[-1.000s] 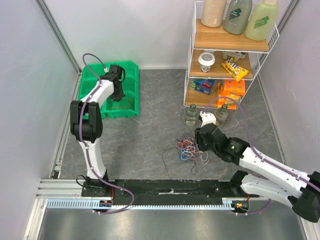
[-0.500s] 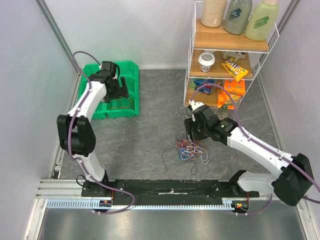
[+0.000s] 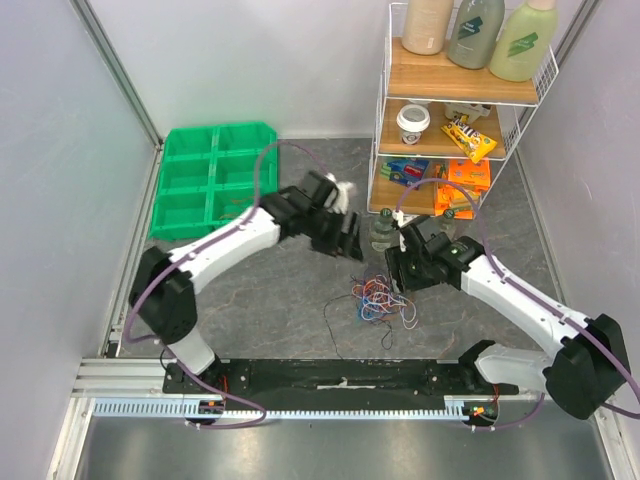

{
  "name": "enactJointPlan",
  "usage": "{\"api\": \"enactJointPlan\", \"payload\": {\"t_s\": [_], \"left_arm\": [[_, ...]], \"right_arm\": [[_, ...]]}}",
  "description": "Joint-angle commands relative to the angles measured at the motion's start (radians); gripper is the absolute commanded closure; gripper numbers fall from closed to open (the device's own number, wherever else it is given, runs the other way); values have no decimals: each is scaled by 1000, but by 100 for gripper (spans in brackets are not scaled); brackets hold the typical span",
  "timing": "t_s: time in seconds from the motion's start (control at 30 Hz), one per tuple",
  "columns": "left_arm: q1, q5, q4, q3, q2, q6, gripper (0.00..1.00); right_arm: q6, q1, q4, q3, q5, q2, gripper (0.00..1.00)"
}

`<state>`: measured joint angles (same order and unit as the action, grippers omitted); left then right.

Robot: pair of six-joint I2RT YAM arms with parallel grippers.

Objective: Untangle the cables

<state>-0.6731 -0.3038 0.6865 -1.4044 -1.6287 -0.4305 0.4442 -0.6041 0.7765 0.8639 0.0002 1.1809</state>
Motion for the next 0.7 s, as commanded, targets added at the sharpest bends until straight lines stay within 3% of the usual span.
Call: {"api": "enactJointPlan", "payload": {"t_s": [0.0, 0.07, 0.17, 0.23, 0.33, 0.43, 0.5, 0.67], "left_arm": [[-120, -230, -260, 39, -92, -36, 20], [-147, -253, -284, 41, -146, -37, 25], [-167, -287, -280, 19, -206, -31, 41], [-178, -279, -266, 4, -227, -11, 42], [-183, -252, -225, -19, -249, 12, 53], [-187, -192, -191, -11, -247, 18, 55], [-187, -166, -168, 2, -212, 38, 51], [-198, -97, -176, 97, -87, 58, 20]], "right_arm": [[-9, 50, 10, -2, 27, 35, 35], [-12, 70, -5, 1, 18, 51, 37], [-9, 89, -25, 0, 3, 59, 39], [-10, 90, -46, -11, -31, 63, 40], [-6, 90, -62, -25, -43, 83, 45], [-2, 90, -88, -40, -63, 95, 46], [-4, 90, -89, -45, -66, 91, 46], [-19, 89, -147, -74, -161, 62, 45]]}}
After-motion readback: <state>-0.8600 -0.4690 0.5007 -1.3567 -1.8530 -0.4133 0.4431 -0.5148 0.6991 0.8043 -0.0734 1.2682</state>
